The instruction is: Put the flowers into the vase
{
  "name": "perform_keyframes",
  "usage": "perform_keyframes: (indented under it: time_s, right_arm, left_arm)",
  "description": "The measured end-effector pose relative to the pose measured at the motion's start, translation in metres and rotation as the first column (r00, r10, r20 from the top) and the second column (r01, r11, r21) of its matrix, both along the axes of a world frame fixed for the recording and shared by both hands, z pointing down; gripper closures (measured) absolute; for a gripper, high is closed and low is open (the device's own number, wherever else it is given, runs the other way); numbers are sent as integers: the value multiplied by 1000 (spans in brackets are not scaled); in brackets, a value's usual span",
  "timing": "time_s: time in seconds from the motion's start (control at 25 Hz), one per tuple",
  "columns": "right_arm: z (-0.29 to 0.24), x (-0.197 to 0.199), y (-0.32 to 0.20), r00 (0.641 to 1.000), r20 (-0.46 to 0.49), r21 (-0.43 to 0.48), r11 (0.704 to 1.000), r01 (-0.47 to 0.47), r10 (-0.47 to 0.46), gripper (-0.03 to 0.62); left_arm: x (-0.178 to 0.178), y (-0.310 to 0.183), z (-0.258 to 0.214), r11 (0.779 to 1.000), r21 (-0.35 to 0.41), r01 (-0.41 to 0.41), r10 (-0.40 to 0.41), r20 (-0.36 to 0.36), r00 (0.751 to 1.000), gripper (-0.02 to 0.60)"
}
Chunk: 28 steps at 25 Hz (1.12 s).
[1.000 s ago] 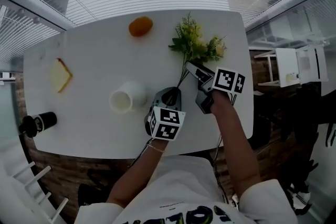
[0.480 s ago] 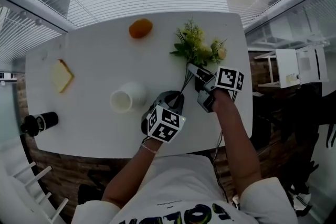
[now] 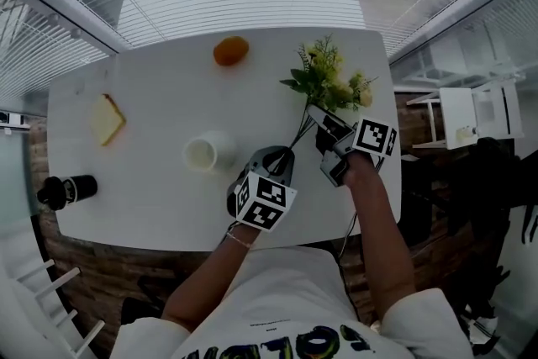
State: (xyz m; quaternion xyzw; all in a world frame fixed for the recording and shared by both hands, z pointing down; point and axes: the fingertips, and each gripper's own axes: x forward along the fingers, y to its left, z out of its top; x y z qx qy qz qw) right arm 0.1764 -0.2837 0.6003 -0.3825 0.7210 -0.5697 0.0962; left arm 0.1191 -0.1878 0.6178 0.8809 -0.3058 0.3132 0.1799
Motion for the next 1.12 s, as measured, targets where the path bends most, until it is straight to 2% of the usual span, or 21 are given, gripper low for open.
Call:
perform_keyframes:
  time_s: [0.36,0.64,1.12]
  right_arm:
    - [-57,-3,6,1000,-22,134,991,9,-7,528]
    - [-116,-18,7,997,-62,284,957,51,-35,531]
    - [-177,-34,14,989,-134,391,914,103,-55,531]
  left_arm:
    - [-2,1,-37,998,60,23,-18,-69,997,546]
    - [-8,0,-76,992,117,47,-30,-141,989,546]
    - [-21,2,-132,979,183,86,-50,-196,979,546]
